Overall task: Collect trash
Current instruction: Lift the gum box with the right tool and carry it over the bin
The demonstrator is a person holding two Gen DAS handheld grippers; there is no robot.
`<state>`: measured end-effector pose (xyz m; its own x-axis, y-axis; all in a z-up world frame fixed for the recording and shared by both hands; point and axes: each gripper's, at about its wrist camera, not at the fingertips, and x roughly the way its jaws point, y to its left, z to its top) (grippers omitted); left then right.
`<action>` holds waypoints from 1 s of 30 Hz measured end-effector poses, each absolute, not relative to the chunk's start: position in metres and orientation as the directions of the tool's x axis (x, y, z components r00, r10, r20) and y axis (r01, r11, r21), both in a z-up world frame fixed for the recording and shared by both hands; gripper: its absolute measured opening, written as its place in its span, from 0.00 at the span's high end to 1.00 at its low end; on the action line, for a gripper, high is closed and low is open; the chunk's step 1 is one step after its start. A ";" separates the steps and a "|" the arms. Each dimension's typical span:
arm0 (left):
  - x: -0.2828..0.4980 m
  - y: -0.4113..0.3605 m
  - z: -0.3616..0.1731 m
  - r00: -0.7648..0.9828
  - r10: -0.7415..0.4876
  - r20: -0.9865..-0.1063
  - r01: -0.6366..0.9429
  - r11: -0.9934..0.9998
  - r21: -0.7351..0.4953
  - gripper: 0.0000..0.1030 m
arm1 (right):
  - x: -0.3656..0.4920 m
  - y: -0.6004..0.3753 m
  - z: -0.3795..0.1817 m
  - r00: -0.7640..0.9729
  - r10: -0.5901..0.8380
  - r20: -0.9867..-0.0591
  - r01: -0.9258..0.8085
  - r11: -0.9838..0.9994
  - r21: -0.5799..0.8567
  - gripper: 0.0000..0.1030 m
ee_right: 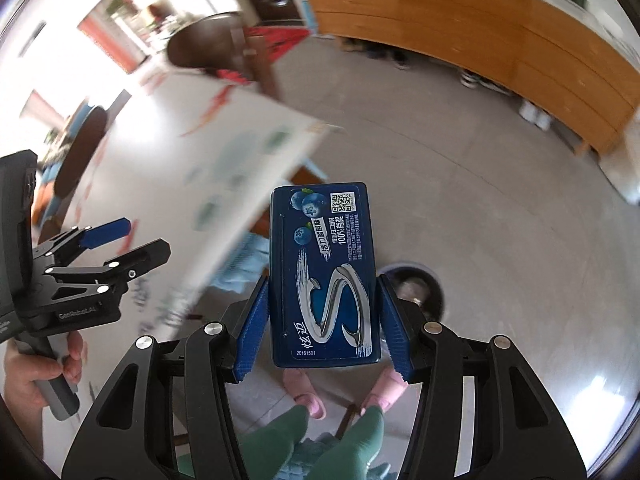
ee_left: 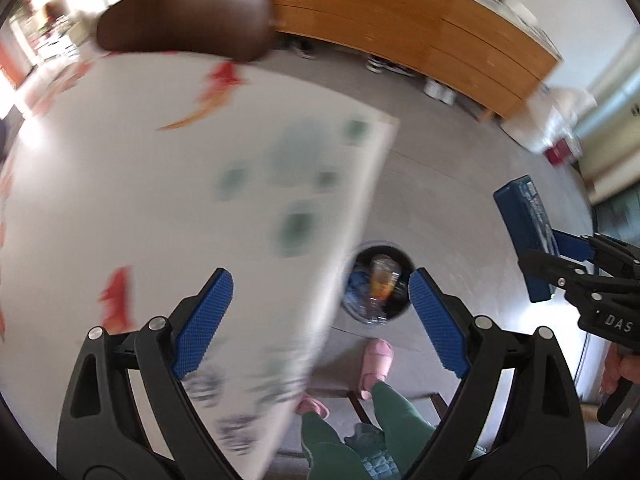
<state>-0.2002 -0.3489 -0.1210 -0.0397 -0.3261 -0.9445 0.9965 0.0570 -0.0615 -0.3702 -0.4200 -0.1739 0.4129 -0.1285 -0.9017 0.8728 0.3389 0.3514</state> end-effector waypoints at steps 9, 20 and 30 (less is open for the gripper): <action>-0.292 -0.372 -0.170 -0.119 -0.244 -0.962 0.992 -0.074 -0.104 0.15 | -0.454 -0.422 -0.240 0.389 -0.048 -0.920 0.905 0.209 0.371 0.48; -0.320 -0.377 -0.273 -0.068 -0.114 -0.991 0.991 -0.126 -0.054 0.15 | -0.466 -0.419 -0.367 0.384 0.119 -0.915 0.913 0.097 0.396 0.48; -0.314 -0.389 -0.381 -0.076 -0.034 -0.997 0.994 -0.080 -0.073 0.15 | -0.450 -0.412 -0.486 0.406 0.237 -0.883 0.905 0.029 0.424 0.48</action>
